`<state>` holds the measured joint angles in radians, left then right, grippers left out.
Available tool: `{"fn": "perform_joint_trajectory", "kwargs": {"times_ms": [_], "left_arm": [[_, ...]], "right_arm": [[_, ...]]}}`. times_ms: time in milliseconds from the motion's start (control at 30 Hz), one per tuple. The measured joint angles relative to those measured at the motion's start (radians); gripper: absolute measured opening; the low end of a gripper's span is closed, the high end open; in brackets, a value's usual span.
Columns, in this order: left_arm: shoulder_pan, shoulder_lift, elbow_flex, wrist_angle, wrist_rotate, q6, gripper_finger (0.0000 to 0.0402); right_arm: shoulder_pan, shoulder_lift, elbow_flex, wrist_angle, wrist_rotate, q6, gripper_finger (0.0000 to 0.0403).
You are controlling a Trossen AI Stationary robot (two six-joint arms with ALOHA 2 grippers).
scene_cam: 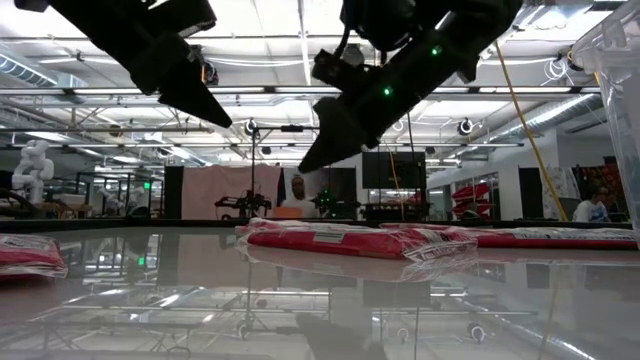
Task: Sort popcorn bags into baskets
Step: Put the red popcorn pack into the transparent bin
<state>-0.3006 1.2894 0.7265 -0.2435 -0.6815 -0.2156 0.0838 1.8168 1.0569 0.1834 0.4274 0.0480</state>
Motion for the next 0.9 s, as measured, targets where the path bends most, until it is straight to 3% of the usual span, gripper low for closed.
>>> {"fn": "perform_joint_trajectory", "kwargs": {"times_ms": [133,500,900], "left_arm": [[0.024,0.000,0.000,0.001,0.001,0.029,0.0157],[0.040,0.030,-0.004,0.016,0.004,0.068,0.0157],[0.084,0.192,-0.049,0.285,0.088,0.192,0.0157]], "right_arm": [[-0.004,0.018,0.000,-0.027,-0.092,-0.064,0.0091],[0.005,0.016,-0.001,-0.227,-0.092,-0.225,0.0138],[-0.047,0.016,-0.052,-0.211,-0.120,-0.332,0.0164]]}}
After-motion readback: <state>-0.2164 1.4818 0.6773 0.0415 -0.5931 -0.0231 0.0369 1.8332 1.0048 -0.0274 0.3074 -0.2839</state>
